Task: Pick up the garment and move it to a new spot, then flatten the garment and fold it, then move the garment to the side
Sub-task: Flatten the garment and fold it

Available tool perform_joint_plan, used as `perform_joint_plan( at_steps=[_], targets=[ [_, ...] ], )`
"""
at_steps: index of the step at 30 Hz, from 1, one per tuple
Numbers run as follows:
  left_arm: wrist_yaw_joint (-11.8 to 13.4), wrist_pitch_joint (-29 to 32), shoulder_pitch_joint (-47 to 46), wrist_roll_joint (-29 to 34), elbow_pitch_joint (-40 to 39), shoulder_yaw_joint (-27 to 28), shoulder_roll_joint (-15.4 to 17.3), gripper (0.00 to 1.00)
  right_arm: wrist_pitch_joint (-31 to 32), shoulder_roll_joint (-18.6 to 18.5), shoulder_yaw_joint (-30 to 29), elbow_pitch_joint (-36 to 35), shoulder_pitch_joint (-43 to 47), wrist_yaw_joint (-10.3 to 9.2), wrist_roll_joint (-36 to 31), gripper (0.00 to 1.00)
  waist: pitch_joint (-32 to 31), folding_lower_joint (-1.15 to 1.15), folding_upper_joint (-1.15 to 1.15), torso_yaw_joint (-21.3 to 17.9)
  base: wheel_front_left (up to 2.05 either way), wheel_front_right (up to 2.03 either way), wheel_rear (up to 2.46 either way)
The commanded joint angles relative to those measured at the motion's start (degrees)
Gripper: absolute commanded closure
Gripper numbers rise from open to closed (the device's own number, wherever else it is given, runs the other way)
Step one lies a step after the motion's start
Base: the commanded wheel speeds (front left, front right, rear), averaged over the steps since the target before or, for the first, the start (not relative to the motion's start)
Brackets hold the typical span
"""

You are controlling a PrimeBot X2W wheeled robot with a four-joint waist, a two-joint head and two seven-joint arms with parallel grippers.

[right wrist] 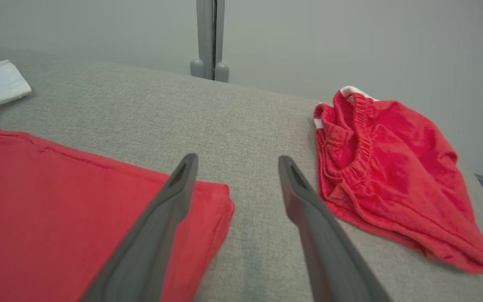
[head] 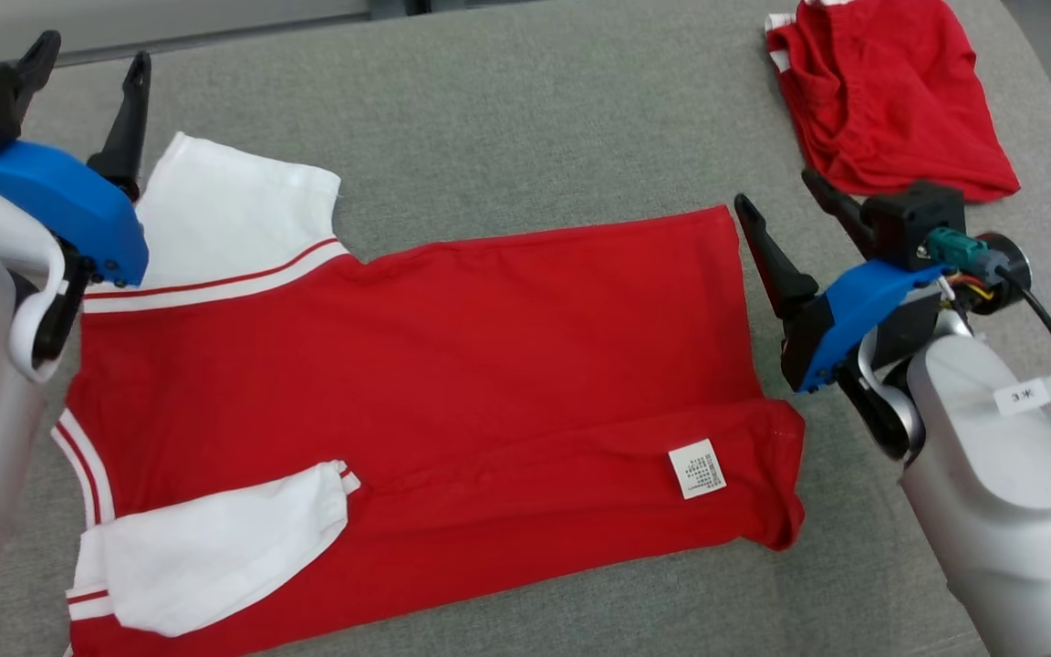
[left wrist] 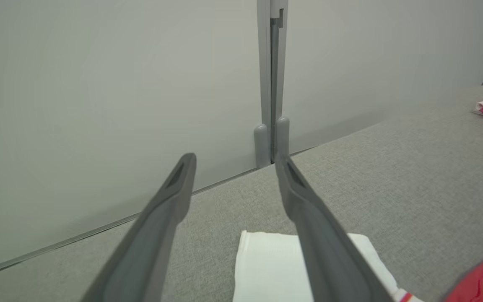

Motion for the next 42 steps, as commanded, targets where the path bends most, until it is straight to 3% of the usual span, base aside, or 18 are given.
perform_joint_plan(
  at_steps=[1,7,24,25,26,27,33,42],
  targets=[
    [-0.03,1.79,-3.22,-2.60,1.56,-3.17,1.23,0.00,-0.20,0.13,1.28,1.22,-2.77,0.01,1.14,0.00,1.72,-0.02,-0.01,-0.47,0.00,0.00,0.00],
    [-0.03,7.00,-9.30,-8.75,6.84,-11.07,3.39,0.00,-1.40,0.93,4.82,4.37,-7.74,0.01,2.85,0.00,5.57,-0.02,-0.01,-2.09,0.00,0.00,0.00],
    [-0.04,16.74,-13.58,-23.13,13.17,-21.88,4.41,0.00,-5.75,1.78,10.90,11.47,-13.96,0.01,6.45,0.00,9.29,-0.02,-0.01,-4.03,0.00,0.00,0.00],
    [-0.04,16.76,-13.78,-23.64,13.32,-22.29,4.30,0.07,-5.78,1.72,11.22,11.93,-14.22,0.01,6.67,0.00,9.30,-0.02,-0.01,-3.99,0.00,0.00,0.00],
    [-0.04,16.82,-14.15,-24.00,13.40,-22.89,4.11,0.07,-5.53,1.70,11.62,12.39,-14.31,0.01,7.08,0.00,9.27,-0.02,-0.01,-3.91,0.00,0.00,0.00],
    [-0.04,16.81,-14.45,-24.24,13.50,-23.47,3.92,1.00,-5.20,1.72,12.06,12.80,-14.34,0.01,7.59,0.00,9.17,-0.02,-0.01,-3.79,0.00,0.00,0.00],
    [-0.03,12.67,-16.38,-24.64,14.16,-25.57,3.85,1.00,-2.57,1.43,13.93,14.12,-15.13,0.01,12.73,0.00,7.77,-0.02,-0.01,-2.75,0.00,0.00,0.00],
    [-0.03,8.40,-17.24,-26.03,13.98,-29.28,2.77,1.00,9.84,-1.65,17.48,15.09,-15.91,0.01,20.77,0.00,6.53,-0.02,-0.01,-0.37,0.00,0.00,0.00]
  ],
)
